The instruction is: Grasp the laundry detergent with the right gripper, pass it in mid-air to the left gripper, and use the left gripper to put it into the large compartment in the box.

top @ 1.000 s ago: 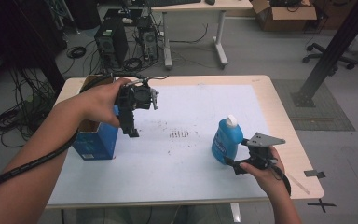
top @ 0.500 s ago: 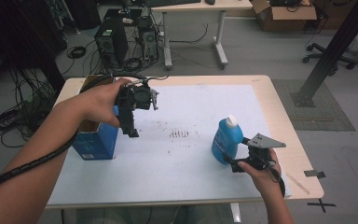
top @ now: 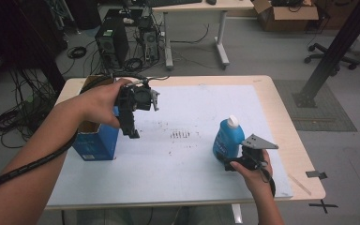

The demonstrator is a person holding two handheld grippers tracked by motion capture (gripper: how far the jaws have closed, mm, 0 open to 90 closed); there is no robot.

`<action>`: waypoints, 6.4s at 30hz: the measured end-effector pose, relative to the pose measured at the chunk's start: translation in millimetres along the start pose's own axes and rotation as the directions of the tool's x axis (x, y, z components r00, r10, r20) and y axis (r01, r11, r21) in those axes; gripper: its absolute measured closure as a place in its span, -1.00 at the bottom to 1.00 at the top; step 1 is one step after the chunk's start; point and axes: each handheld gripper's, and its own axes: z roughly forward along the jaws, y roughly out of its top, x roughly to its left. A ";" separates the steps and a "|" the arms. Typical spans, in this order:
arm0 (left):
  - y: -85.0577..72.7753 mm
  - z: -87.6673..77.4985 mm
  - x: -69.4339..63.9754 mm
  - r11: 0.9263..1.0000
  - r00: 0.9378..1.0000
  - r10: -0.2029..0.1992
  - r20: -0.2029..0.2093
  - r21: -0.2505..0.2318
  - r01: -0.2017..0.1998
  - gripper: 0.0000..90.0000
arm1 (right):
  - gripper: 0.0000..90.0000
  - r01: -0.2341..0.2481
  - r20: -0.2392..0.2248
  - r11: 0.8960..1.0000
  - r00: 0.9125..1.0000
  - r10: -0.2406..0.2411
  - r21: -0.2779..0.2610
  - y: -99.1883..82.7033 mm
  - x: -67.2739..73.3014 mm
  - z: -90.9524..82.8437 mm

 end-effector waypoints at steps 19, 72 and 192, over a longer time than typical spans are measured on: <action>-3.0 0.4 1.5 1.000 1.000 0.000 -0.002 -0.001 0.000 -1.00 | -0.91 -0.028 0.025 0.998 0.999 0.029 -0.052 -2.3 0.4 4.0; -1.7 0.9 0.3 1.000 1.000 -0.004 -0.009 -0.007 0.004 -1.00 | -0.04 0.041 0.080 0.996 0.996 -0.035 -0.085 -5.9 6.8 11.1; 46.9 -1.6 -47.6 0.990 0.987 0.143 0.077 -0.021 -0.142 -1.00 | 0.00 0.358 -0.687 0.918 0.624 -0.373 -0.173 70.8 100.2 82.3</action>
